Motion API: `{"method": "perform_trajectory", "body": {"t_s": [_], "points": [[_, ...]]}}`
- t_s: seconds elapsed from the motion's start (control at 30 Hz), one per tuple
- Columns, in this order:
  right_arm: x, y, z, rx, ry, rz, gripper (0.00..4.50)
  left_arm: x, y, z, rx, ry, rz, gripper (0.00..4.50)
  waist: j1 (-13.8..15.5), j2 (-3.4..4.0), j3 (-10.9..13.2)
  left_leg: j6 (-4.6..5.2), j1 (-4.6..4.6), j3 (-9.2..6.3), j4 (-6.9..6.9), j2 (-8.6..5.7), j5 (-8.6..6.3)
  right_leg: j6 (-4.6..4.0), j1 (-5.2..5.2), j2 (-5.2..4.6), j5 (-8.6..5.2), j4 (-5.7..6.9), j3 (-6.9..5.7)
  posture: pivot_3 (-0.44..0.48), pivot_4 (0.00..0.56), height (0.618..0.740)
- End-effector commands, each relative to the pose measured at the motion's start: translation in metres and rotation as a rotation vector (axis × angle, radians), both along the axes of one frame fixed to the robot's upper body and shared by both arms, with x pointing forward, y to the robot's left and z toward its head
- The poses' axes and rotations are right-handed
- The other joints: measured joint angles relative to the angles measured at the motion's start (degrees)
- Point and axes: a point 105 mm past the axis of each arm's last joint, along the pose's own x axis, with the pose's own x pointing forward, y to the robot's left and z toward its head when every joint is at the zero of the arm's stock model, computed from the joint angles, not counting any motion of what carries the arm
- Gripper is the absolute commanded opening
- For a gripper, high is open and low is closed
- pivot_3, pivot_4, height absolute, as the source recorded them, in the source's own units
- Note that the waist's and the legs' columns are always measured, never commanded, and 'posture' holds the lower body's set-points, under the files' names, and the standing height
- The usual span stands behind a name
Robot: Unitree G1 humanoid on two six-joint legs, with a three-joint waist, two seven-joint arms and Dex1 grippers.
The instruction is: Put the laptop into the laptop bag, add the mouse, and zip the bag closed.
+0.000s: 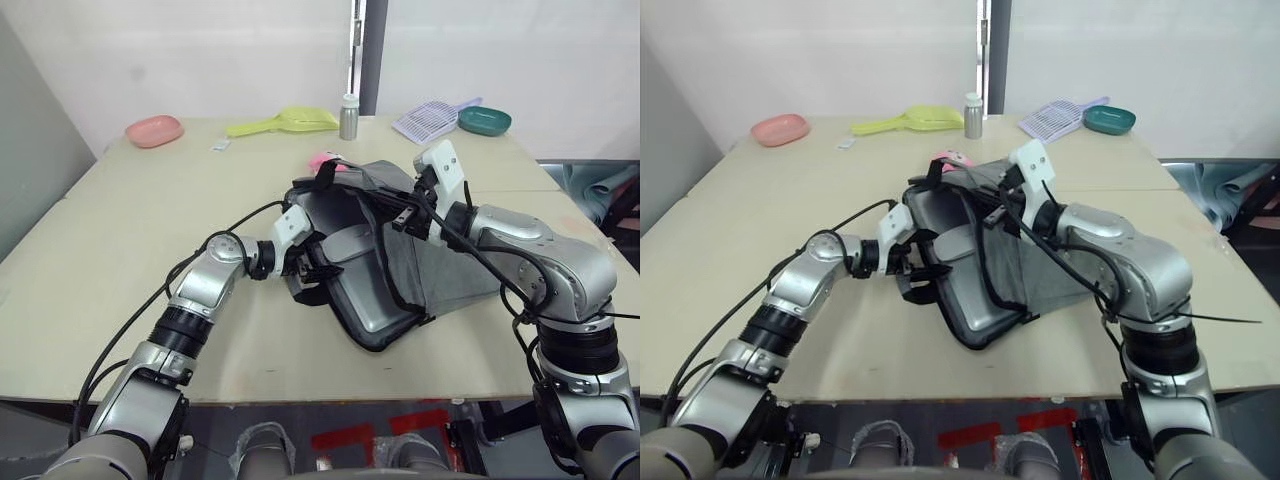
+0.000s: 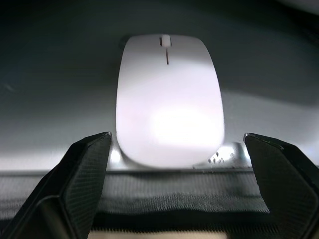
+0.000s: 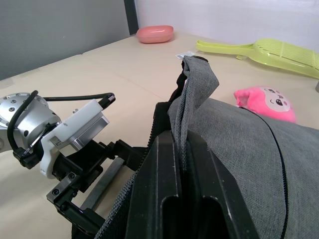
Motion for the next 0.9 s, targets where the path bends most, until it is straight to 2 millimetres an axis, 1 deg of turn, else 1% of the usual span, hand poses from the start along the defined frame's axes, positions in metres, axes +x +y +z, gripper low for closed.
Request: {"method": "perform_trajectory", "body": {"t_s": [0.03, 0.2, 0.4, 0.63, 0.73, 0.77, 0.8, 0.83, 0.9], "points": [[-0.0084, 0.0026, 0.0221, 0.02, -0.099, 0.024, 0.0, 0.0038, -0.0074, 0.0075, 0.005, -0.041, -0.012, 4.47, 0.1, 0.0, 0.0, 0.0, 0.0, 0.0, 0.0, 0.0, 0.0, 0.0, 0.0, 0.0, 0.0, 0.0, 0.0, 0.0, 0.15, 0.74], [-0.0085, 0.0032, 0.0221, 0.02, -0.098, 0.026, 0.0, 0.0025, -0.0119, 0.0068, -0.018, -0.013, -0.019, 4.47, 0.1, 0.0, 0.0, 0.01, 0.0, 0.0, 0.01, 0.0, 0.0, 0.0, 0.0, 0.0, 0.0, 0.01, 0.0, 0.0, 0.15, 0.74], [-0.0089, 0.0035, 0.022, 0.02, -0.096, 0.029, 0.0, 0.0088, -0.0087, 0.0091, -0.012, -0.036, 0.037, 4.47, 0.1, 0.0, 0.0, 0.01, 0.0, 0.0, 0.02, 0.0, 0.0, 0.0, 0.0, 0.0, 0.0, 0.02, 0.0, 0.0, 0.15, 0.74], [-0.0086, 0.0039, 0.022, 0.021, -0.095, 0.03, 0.0, 0.0078, -0.0088, 0.0113, -0.026, -0.026, 0.036, 4.47, 0.1, 0.0, 0.0, 0.01, 0.0, 0.0, 0.03, 0.0, 0.0, 0.0, 0.0, 0.0, 0.0, 0.02, 0.0, 0.0, 0.15, 0.74], [-0.0095, 0.0037, 0.0219, 0.021, -0.095, 0.031, 0.0, 0.0041, -0.0109, 0.0119, -0.039, -0.015, 0.015, 3.67, 0.1, 0.0, 0.0, 0.01, 0.0, 0.0, 0.03, 0.0, 0.0, 0.0, 0.0, 0.0, 0.0, 0.02, 0.01, 0.0, 0.15, 0.74], [-0.0094, 0.0037, 0.0219, 0.021, -0.094, 0.03, 0.0, 0.0043, -0.0117, 0.0123, -0.041, -0.014, 0.017, 3.35, 0.1, 0.0, 0.0, 0.01, 0.0, 0.0, 0.02, 0.0, 0.0, 0.0, 0.0, 0.0, 0.0, 0.02, 0.0, 0.0, 0.15, 0.74], [-0.0097, 0.0037, 0.0218, 0.021, -0.094, 0.031, 0.0, 0.0045, -0.0128, 0.0125, -0.04, -0.015, 0.018, 2.93, 0.1, 0.0, 0.0, 0.01, 0.0, 0.0, 0.03, 0.0, 0.0, 0.0, 0.0, 0.0, 0.0, 0.02, 0.0, 0.0, 0.15, 0.74], [-0.0096, 0.0038, 0.0218, 0.021, -0.093, 0.031, 0.0, 0.0057, -0.0136, 0.0127, -0.037, -0.019, 0.024, 2.67, 0.1, 0.0, 0.0, 0.01, 0.0, 0.0, 0.02, 0.0, 0.0, 0.0, 0.0, 0.0, 0.0, 0.02, 0.0, 0.0, 0.15, 0.74], [-0.0095, 0.0039, 0.0218, 0.021, -0.093, 0.031, 0.0, 0.0061, -0.0149, 0.0129, -0.036, -0.023, 0.025, 2.67, 0.1, 0.0, 0.0, 0.01, 0.0, 0.0, 0.03, 0.0, 0.0, 0.0, 0.0, 0.0, 0.0, 0.02, 0.01, 0.0, 0.15, 0.74]]}}
